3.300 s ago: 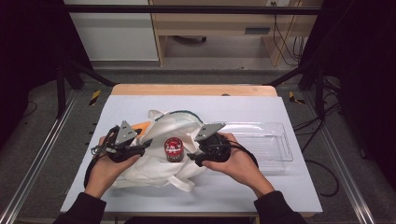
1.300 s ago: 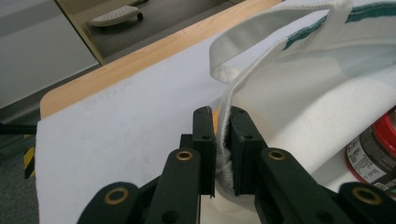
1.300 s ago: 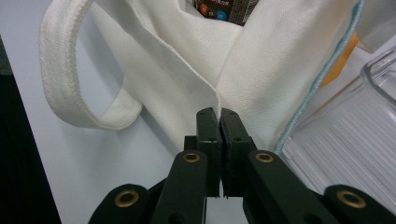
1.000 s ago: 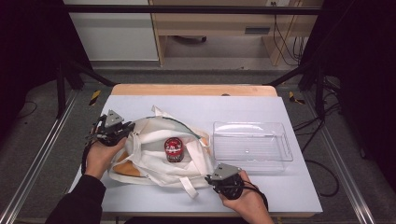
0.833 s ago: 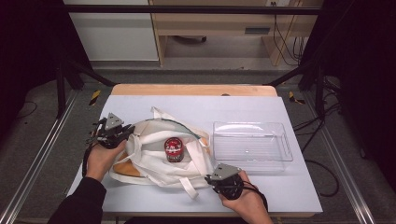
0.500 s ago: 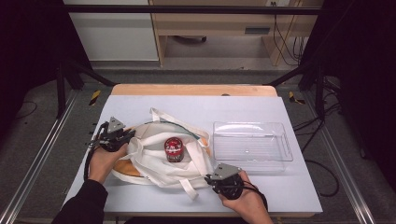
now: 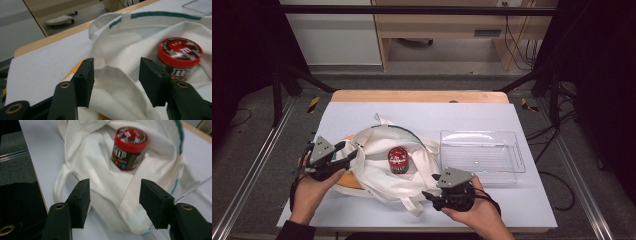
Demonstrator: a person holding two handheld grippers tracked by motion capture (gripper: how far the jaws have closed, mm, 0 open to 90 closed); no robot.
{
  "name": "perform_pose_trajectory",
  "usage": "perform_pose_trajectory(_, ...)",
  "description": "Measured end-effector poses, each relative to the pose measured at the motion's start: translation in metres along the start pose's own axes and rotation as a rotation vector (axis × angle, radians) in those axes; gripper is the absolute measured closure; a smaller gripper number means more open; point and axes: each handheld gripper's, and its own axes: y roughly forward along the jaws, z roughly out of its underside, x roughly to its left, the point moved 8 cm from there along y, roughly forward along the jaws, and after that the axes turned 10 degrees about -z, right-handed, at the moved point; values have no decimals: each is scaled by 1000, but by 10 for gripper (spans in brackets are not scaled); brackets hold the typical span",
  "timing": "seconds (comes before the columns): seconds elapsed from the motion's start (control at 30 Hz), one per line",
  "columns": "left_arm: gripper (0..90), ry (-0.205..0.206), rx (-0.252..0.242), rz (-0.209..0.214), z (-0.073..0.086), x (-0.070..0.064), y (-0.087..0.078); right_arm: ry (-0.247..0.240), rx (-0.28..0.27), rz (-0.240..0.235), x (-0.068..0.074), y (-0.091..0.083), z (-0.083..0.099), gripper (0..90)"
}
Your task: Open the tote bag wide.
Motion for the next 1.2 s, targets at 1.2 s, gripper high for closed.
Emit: perform_pose_trajectory(1.2,530,19,19,-17,35,-39,1,-24,284,-55,-136,99,-71,485)
